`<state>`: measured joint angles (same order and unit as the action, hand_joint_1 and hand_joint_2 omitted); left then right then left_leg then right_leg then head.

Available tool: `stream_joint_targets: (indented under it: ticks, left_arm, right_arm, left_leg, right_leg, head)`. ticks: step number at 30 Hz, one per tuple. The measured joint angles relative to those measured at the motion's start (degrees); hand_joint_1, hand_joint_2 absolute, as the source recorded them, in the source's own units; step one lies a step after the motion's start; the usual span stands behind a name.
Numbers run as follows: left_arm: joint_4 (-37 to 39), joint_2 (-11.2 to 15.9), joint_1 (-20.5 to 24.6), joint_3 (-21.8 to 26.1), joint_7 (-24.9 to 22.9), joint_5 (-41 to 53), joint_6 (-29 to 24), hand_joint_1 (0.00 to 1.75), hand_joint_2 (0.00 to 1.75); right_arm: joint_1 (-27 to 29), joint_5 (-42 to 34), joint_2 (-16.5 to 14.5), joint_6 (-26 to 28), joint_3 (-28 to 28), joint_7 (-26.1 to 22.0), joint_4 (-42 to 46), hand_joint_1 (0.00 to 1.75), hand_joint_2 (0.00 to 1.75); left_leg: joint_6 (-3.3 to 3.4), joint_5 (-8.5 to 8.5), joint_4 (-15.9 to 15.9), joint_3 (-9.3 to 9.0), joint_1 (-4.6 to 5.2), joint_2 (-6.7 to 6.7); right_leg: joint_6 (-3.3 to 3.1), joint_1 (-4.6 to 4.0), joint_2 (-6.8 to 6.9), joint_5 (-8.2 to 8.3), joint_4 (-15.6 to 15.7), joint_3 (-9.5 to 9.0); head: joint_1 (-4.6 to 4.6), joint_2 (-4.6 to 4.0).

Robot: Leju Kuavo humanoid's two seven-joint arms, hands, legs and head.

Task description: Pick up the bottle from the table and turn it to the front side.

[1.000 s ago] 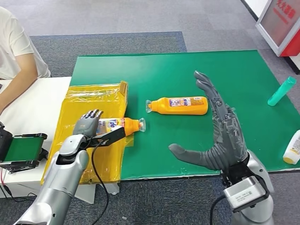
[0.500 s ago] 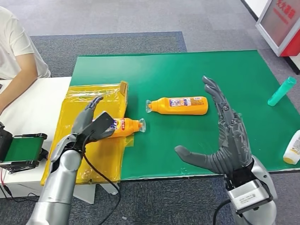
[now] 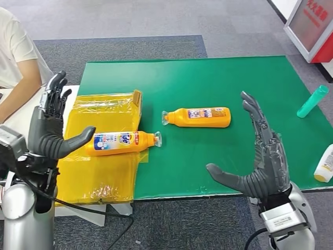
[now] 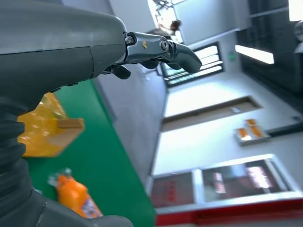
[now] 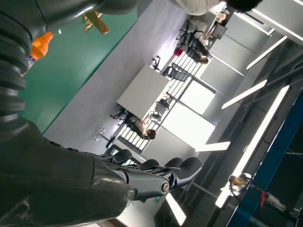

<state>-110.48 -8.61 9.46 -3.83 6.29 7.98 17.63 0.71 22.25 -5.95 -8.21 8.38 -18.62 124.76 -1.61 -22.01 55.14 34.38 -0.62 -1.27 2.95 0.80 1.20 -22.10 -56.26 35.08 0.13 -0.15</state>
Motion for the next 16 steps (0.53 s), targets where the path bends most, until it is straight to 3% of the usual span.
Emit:
stream_joint_targets:
  ticks: [6,11,16]
  left_arm:
    - [-8.90,3.24,-8.43,0.75,5.11,-12.43,1.87,0.00,1.75]
    - [-11.47,3.88,-17.11,2.17,6.72,-13.50,2.16,0.00,1.75]
    - [-12.37,3.99,-20.40,3.15,7.29,-12.83,2.15,0.00,1.75]
  right_arm:
    - [1.19,-4.09,-0.01,-1.96,-1.63,3.46,-0.34,0.00,1.75]
    - [2.53,-8.51,-0.02,-3.82,-3.50,5.72,-3.99,0.00,1.75]
    - [2.72,-8.59,-0.25,-3.94,-4.41,6.69,-6.67,0.00,1.75]
  left_leg:
    - [0.02,-0.09,-0.01,-0.02,0.00,0.00]
    - [0.03,-0.21,-0.01,-0.06,0.00,0.00]
    - [0.02,-0.21,-0.01,-0.06,0.00,0.00]
  right_leg:
    - [0.00,0.00,0.00,-0.06,-0.01,-0.03]
    - [0.00,0.00,0.01,-0.16,0.00,-0.06]
    - [0.00,0.00,0.00,-0.15,-0.01,-0.09]
  head:
    - [-0.01,0.00]
    - [-0.01,0.01]
    - [-0.01,0.00]
